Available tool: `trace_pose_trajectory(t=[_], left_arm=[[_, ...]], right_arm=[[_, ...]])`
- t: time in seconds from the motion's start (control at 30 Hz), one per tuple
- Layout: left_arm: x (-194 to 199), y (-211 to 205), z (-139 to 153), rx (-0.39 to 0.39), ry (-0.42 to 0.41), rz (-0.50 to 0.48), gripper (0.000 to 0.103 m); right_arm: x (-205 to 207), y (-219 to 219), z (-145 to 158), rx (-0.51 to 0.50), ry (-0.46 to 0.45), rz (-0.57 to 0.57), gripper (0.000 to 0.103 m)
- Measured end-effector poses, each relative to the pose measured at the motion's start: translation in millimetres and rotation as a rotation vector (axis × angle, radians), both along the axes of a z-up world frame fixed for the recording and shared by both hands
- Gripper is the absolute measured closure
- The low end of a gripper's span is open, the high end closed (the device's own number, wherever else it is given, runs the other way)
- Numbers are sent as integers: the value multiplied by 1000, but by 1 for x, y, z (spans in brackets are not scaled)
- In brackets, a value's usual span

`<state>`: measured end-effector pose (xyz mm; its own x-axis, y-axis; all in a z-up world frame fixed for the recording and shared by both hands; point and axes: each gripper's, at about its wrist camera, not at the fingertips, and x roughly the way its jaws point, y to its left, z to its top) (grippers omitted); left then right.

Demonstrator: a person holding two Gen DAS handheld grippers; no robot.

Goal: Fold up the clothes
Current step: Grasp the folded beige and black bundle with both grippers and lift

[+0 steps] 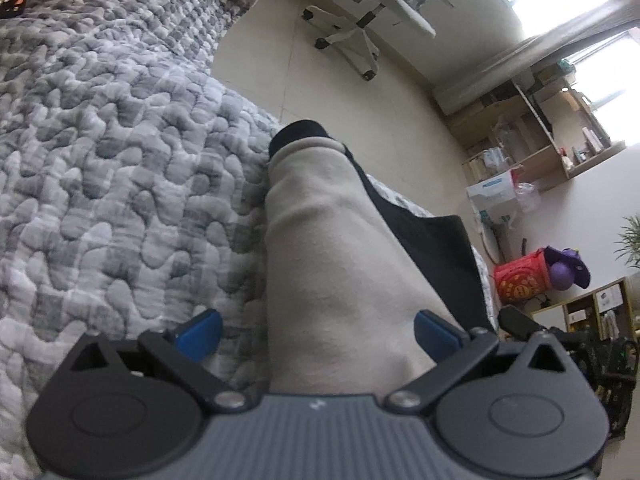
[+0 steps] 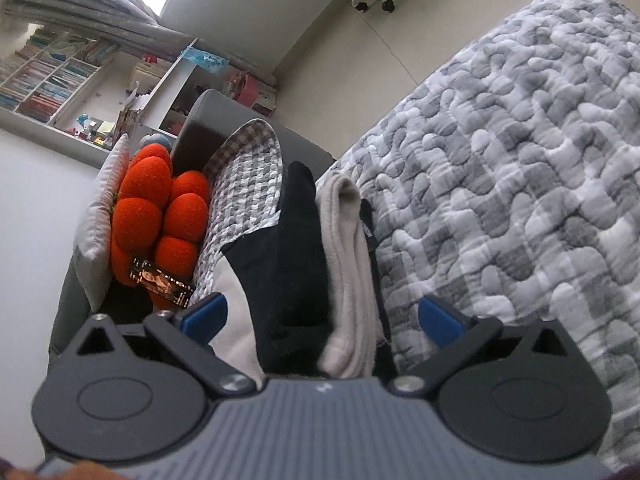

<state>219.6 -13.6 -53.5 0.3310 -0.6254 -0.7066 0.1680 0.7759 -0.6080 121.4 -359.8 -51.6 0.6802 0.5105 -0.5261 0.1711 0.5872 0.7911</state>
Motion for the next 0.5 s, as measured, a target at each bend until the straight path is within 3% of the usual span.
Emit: trace_pose_trajectory(t=[0.13,0.37,0.43,0.5], left_arm=[[2,-6,-4,-37,-15,7,2],[-1,-7,-24,-202,-36,124,13],[-5,-8,-26,-201,-44,161,18],[-8,-8,-27,-187,-50,194,34]], right_arm=[[7,6,-2,22,0,-6,0],[12,22,-4,13,-12,-49,2],[12,25,-3,-8,-6,-72,17],[9,27,-4,-36,15,-99,32]])
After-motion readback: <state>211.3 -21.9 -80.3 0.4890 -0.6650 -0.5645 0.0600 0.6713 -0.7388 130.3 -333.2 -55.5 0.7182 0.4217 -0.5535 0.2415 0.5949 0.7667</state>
